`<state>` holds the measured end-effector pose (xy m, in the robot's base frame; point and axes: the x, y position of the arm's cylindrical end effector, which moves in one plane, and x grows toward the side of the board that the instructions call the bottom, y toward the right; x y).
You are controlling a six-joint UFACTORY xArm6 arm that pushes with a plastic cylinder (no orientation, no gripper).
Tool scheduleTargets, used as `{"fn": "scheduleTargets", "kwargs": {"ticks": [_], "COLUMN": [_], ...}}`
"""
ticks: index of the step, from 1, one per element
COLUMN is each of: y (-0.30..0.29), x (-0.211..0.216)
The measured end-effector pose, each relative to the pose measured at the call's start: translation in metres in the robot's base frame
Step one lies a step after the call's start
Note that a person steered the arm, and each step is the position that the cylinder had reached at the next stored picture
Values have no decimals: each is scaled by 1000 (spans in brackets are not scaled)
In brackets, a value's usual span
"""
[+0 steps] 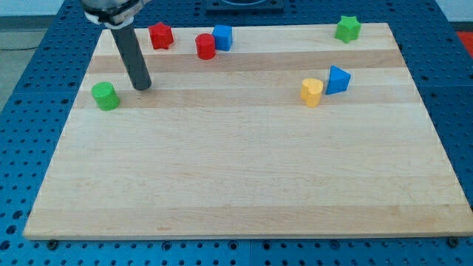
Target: Slide the red star to the bottom center of the board
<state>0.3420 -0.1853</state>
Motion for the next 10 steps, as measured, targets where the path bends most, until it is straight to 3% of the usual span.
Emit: {"fn": "scheduleTargets", "kwargs": {"ticks": [1, 2, 3, 4, 10], "y": [53, 157, 261, 248, 84], "x": [-6, -5, -55, -147, -150]}}
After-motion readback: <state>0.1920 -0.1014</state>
